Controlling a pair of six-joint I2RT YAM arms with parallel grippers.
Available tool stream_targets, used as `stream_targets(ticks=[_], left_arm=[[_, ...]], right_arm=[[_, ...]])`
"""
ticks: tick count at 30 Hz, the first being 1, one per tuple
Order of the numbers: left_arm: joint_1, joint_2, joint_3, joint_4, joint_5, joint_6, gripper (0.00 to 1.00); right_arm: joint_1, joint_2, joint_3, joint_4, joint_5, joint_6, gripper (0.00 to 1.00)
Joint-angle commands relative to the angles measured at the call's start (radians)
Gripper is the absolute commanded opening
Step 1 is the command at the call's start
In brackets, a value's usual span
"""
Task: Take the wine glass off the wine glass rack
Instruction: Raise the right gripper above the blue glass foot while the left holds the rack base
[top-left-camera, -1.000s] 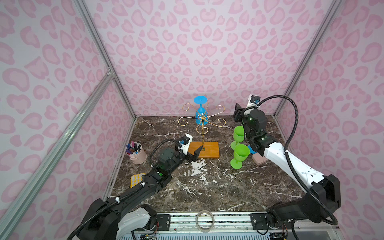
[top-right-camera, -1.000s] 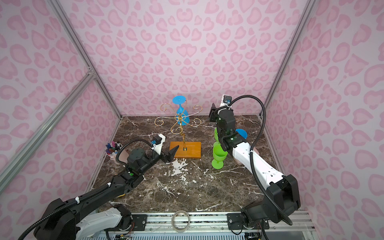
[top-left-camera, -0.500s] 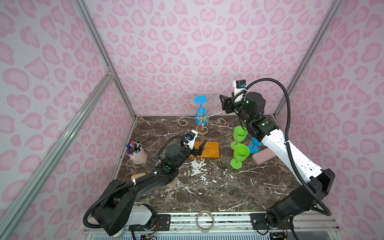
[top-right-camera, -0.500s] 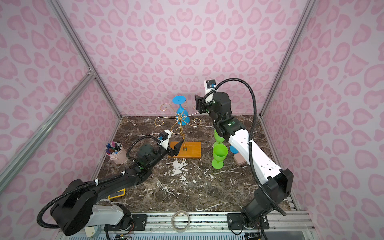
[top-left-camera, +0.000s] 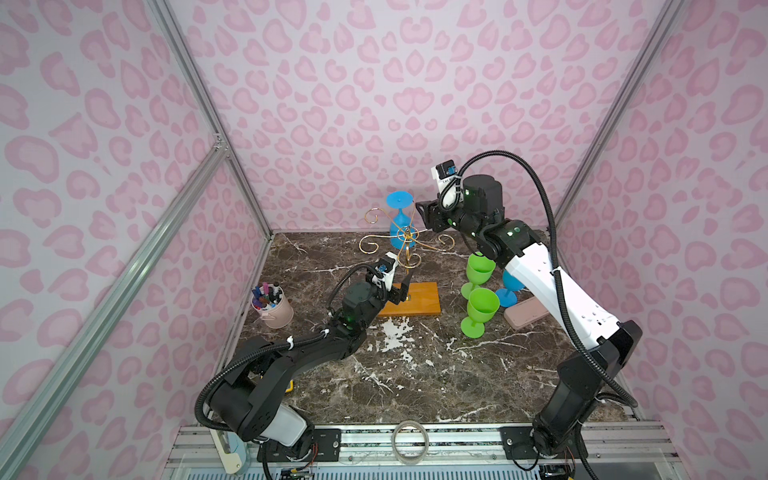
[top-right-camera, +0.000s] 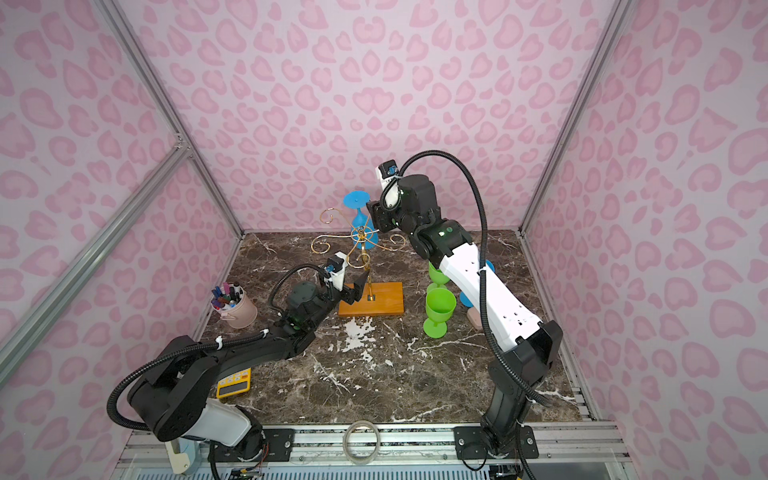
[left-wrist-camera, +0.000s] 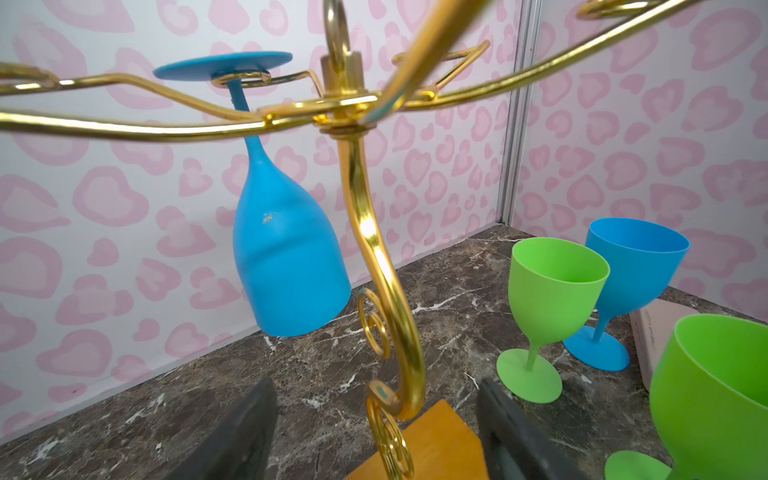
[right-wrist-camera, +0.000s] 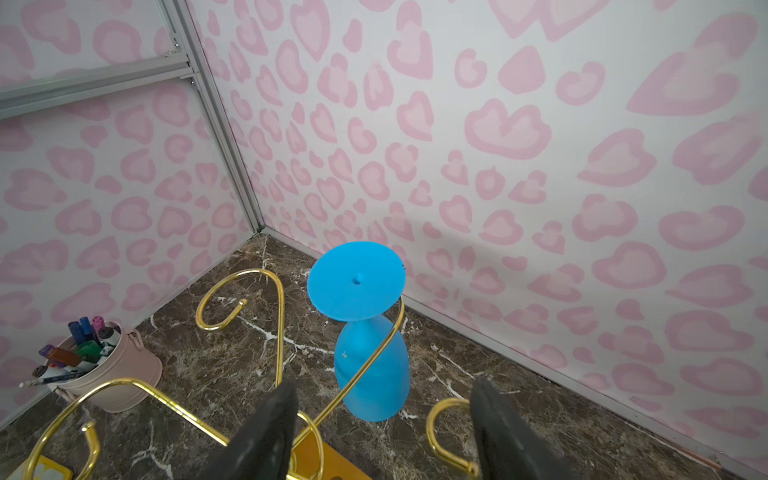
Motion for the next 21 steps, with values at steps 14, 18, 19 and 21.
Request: stream_targets(ticks=[14, 18, 19, 21], left_arm=[[-0.014, -0.021, -0.033, 0.038, 0.007, -0.033, 0.74], [-0.018, -0.018, -0.038, 0.041, 0.005, -0.032, 0.73], [-0.018, -0.017, -0.039, 0.042, 0.006, -0.031, 0.74], [-0.019, -0.012, -0.041, 0.043, 0.004, -0.03, 0.73]], right_arm=[[0.0, 0.107, 0.103, -0.073, 0.01, -0.035, 0.67], [0.0, 0.117, 0.1, -0.071, -0.027, -0.046, 0.68], [0.0, 0.118, 0.1, -0.063, -0.043, -0.043, 0.68], [0.005, 0.122, 0.098, -0.041, -0.052, -0.037, 0.7]])
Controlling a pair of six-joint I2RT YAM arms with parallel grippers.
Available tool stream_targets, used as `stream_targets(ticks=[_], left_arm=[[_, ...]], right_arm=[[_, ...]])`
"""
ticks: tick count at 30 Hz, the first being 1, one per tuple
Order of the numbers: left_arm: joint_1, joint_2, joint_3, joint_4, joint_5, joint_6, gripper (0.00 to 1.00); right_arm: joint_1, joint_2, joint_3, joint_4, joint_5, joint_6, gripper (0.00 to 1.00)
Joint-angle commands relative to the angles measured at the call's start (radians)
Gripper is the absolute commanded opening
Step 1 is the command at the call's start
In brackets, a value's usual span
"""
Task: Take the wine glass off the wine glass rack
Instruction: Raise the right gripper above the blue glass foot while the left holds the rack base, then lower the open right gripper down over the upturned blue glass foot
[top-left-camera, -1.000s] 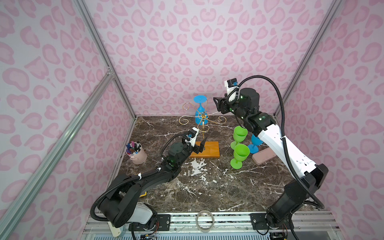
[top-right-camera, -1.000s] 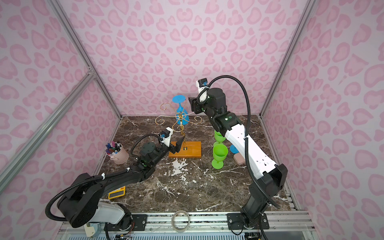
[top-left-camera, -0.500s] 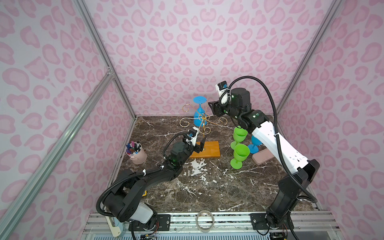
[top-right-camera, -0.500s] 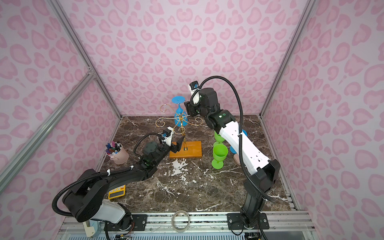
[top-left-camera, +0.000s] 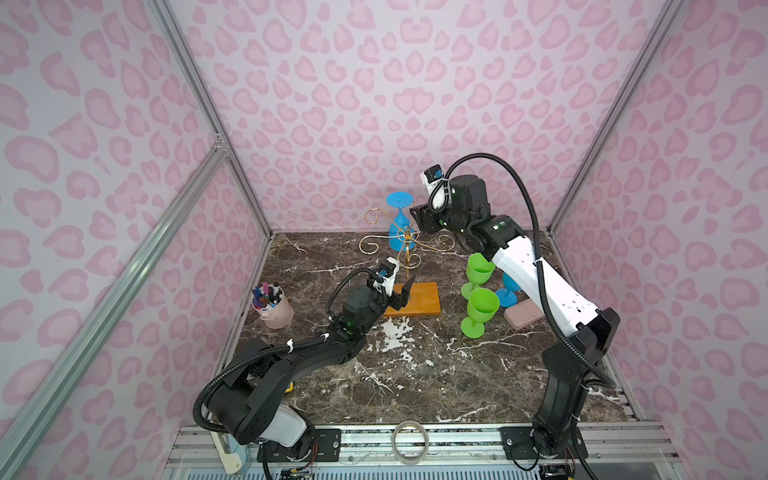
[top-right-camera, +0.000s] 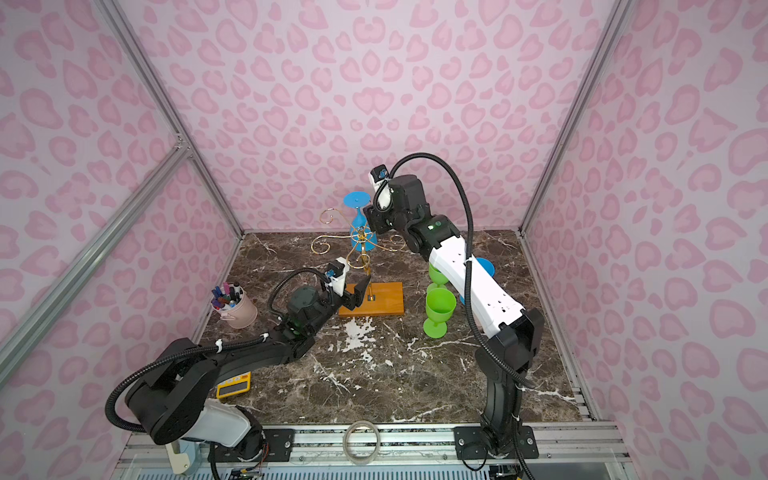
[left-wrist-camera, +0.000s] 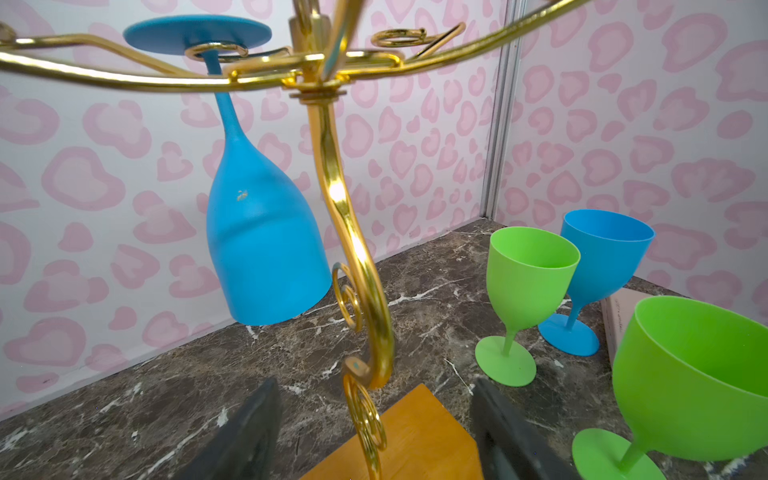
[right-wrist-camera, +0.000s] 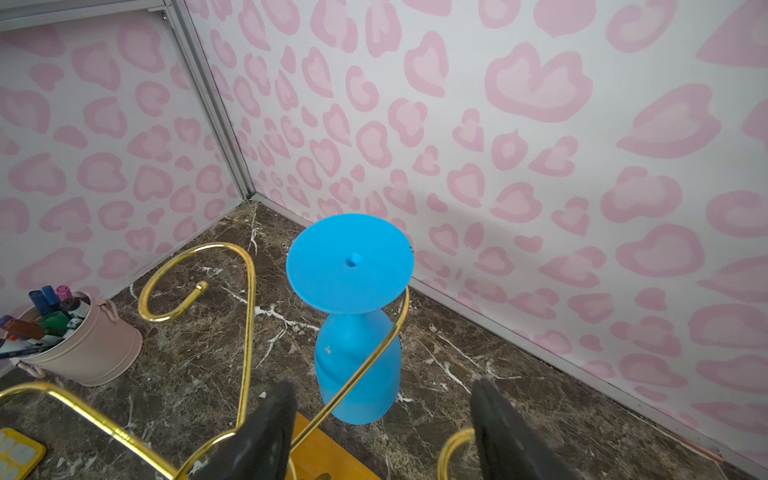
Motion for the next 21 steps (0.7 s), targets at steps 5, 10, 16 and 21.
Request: stream_targets(ticks=[5, 10, 16, 21], left_arm=[[-0.001, 0.001, -0.007, 0.041, -0.008, 0.001, 0.73], [0.0, -0.003, -0.008, 0.036, -0.013, 0.004, 0.73], [-0.001, -0.014, -0.007, 0.025, -0.015, 0.008, 0.73], [-0.001, -0.018, -0.004, 0.017, -0.015, 0.01, 0.73]], right_arm=[[0.012, 0.046, 0.052, 0.027, -0.007, 0.002, 0.74], [0.012, 0.113, 0.145, -0.024, -0.009, 0.013, 0.83], [0.011, 0.166, 0.199, -0.038, -0.018, 0.007, 0.94], [0.009, 0.178, 0.208, -0.015, -0.022, 0.004, 0.97]])
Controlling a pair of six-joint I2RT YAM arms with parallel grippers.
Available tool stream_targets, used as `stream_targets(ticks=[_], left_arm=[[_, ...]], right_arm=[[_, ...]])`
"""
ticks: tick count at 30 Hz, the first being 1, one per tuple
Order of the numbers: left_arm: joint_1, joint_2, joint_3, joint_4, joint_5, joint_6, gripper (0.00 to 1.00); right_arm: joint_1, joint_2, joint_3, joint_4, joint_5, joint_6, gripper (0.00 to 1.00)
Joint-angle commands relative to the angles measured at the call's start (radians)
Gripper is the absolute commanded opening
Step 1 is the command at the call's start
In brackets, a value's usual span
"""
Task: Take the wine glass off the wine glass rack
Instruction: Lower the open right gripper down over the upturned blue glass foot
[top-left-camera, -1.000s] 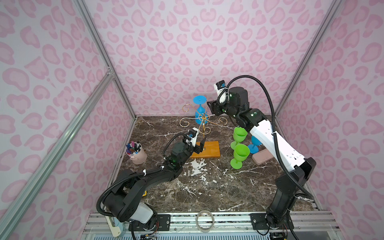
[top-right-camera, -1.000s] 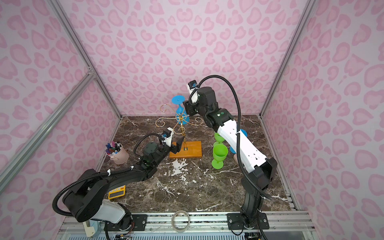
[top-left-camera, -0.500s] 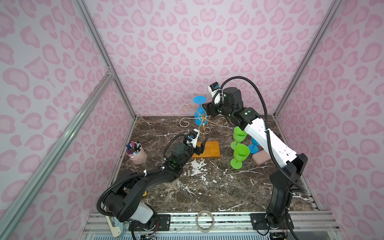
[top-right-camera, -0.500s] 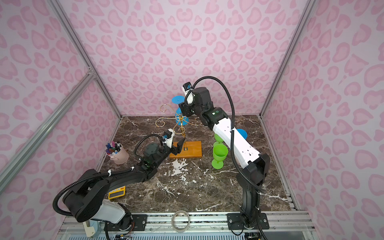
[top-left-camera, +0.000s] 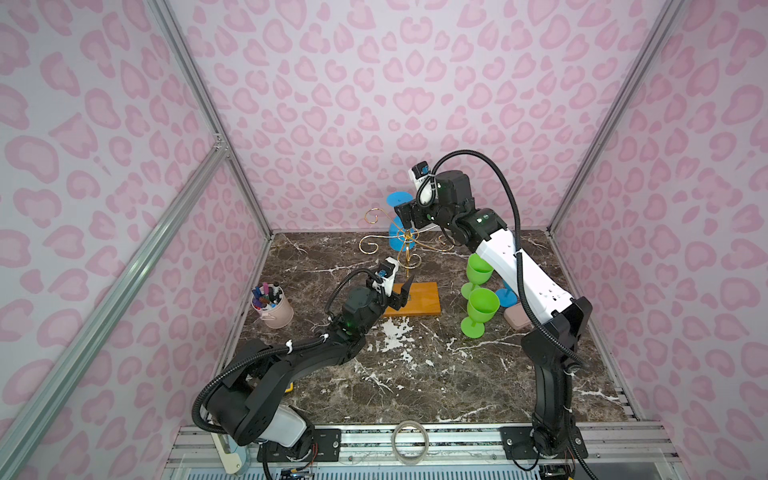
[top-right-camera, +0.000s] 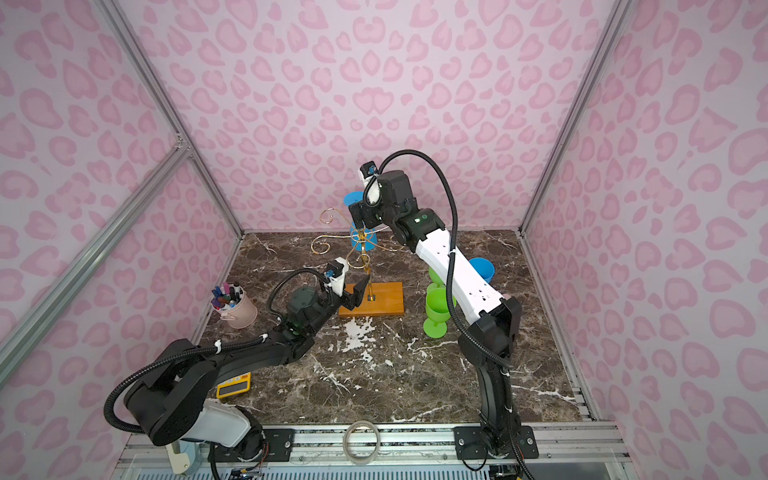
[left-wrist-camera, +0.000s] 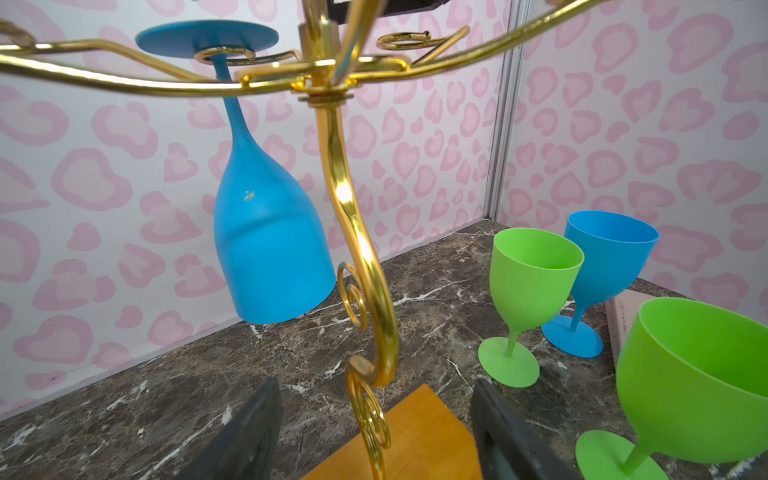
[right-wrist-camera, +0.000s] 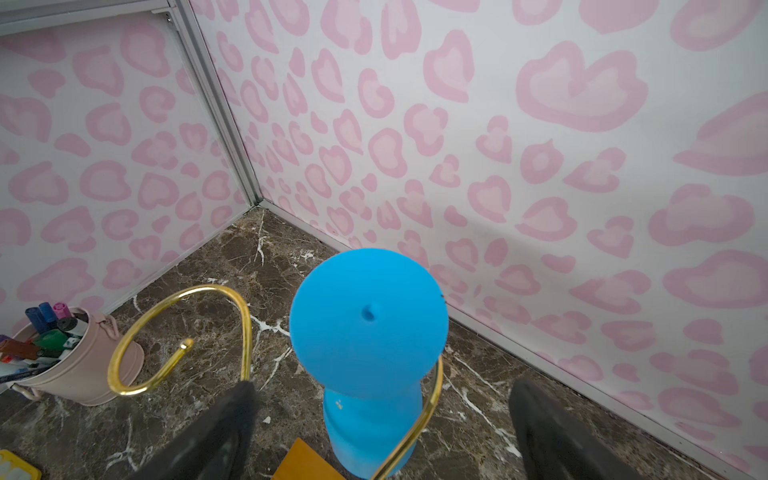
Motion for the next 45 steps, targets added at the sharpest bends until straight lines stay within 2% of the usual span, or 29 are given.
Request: stream_targets(ticks=[1, 20, 34, 45], left_arm=[[-0.001, -0.009, 0.003, 0.014, -0.006, 0.009, 0.73], [-0.001, -0.041, -0.001, -0.017, -0.007, 0.013, 0.73], [0.0, -0.054, -0.002, -0.043, -0.013, 0.012, 0.73], [-0.001, -0.056, 0.003, -0.06, -0.014, 0.01, 0.72]], right_arm=[[0.002, 0.017, 0.013, 0.02, -0.006, -0.006, 0.98], [0.005, 0.164, 0.215, -0.088, -0.021, -0.055, 0.99], [0.009, 0.196, 0.241, -0.061, -0.025, -0.061, 0.99], [0.011, 0.2, 0.254, -0.073, -0.021, -0.079, 0.93]])
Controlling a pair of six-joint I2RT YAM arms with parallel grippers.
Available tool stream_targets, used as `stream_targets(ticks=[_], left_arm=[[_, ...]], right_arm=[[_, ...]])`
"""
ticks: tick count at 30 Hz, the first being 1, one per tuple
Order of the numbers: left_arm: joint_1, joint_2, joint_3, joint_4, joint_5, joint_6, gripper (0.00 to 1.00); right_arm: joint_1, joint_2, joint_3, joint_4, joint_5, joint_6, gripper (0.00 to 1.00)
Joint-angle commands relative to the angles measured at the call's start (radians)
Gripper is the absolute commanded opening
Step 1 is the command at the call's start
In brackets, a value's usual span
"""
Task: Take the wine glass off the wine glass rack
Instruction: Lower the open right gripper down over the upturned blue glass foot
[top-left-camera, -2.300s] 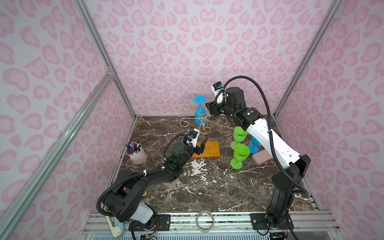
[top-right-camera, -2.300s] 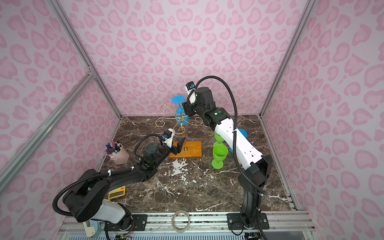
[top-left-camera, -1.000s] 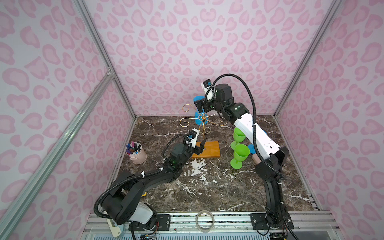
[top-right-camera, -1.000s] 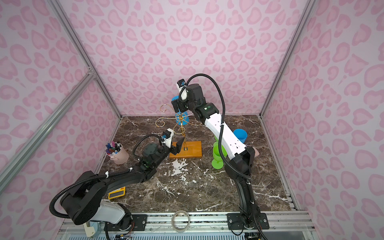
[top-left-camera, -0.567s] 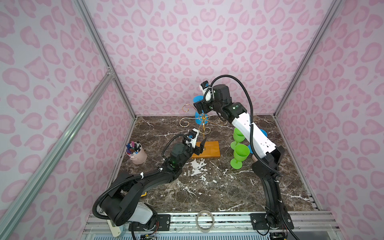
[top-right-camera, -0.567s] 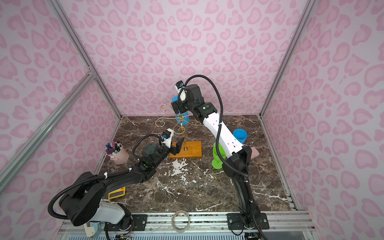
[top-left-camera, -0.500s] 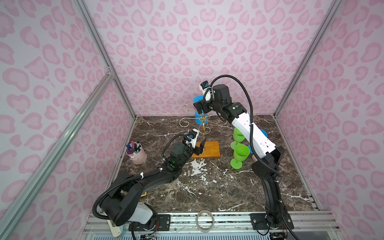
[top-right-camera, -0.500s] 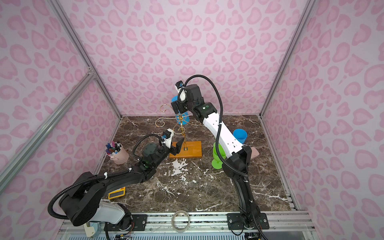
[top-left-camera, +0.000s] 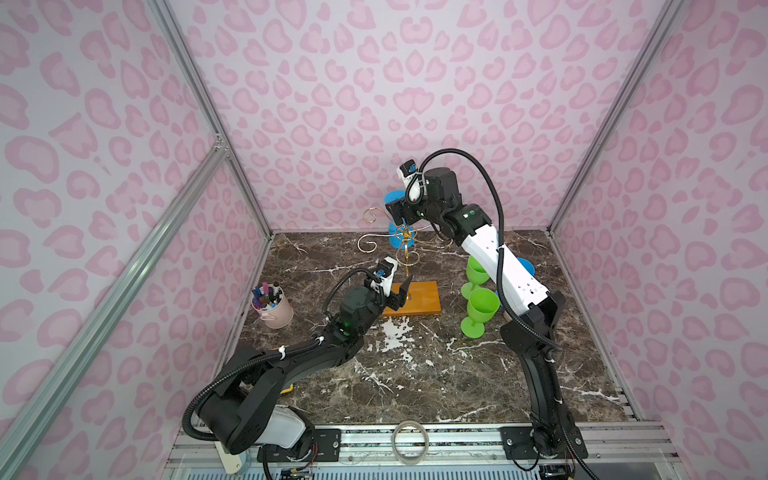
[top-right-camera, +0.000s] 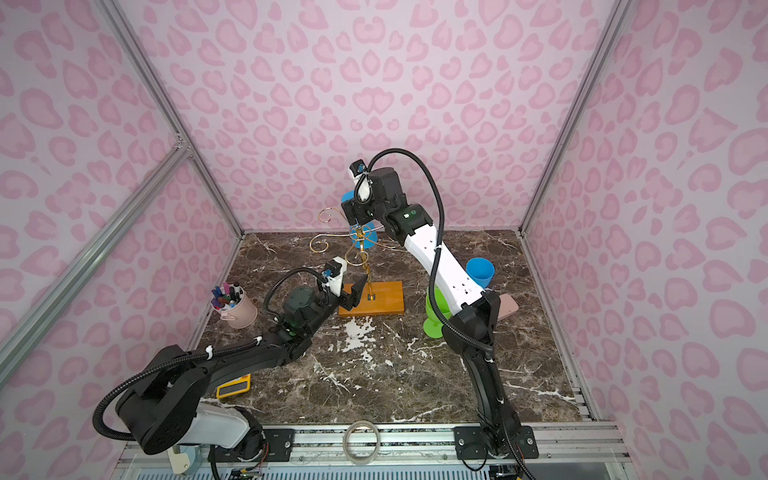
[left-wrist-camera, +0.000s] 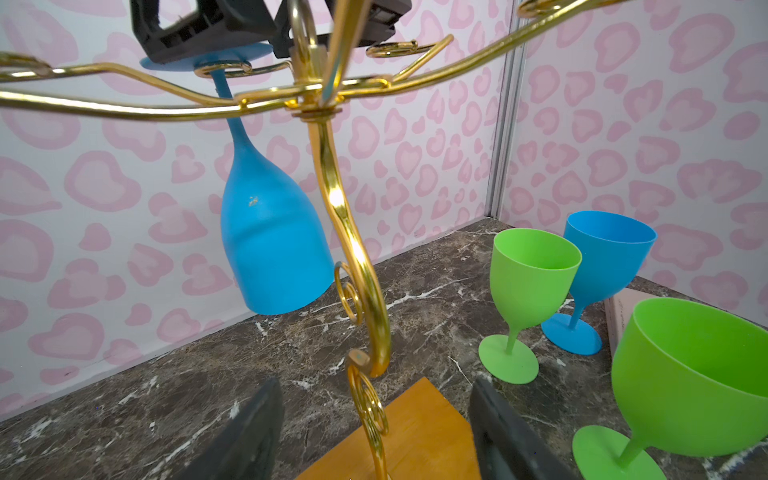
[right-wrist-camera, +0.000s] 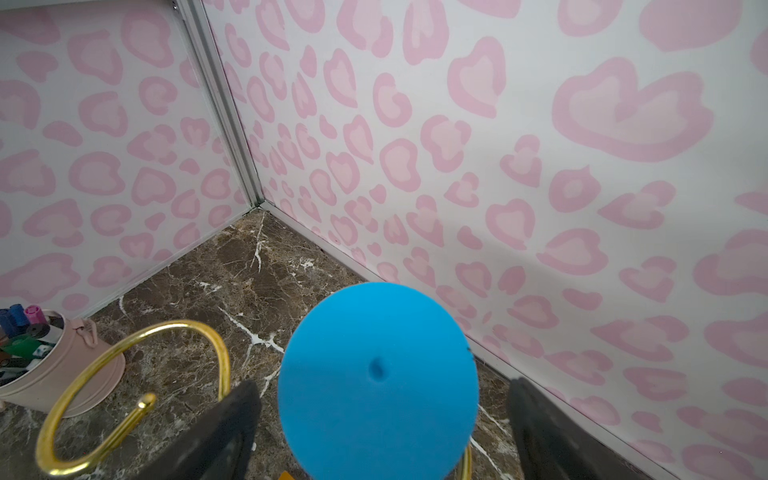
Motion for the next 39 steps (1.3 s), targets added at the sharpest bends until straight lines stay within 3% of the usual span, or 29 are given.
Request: stream_targets(ticks=[1, 19, 39], left_arm=[[0.001, -0.01, 0.004, 0.002, -0.006, 0.007, 0.72], [0.0, -0.019, 0.009, -0.023, -0.01, 0.004, 0.71], [0.001, -0.026, 0.015, -0.045, -0.011, 0.008, 0.71]], right_arm=[[0.005, 0.005, -0.002, -0.016, 0.003, -0.024, 0.93], [0.011, -0.032, -0.031, -0.016, 0.042, -0.057, 0.83], [0.011, -0.051, -0.051, 0.002, 0.052, -0.065, 0.61]])
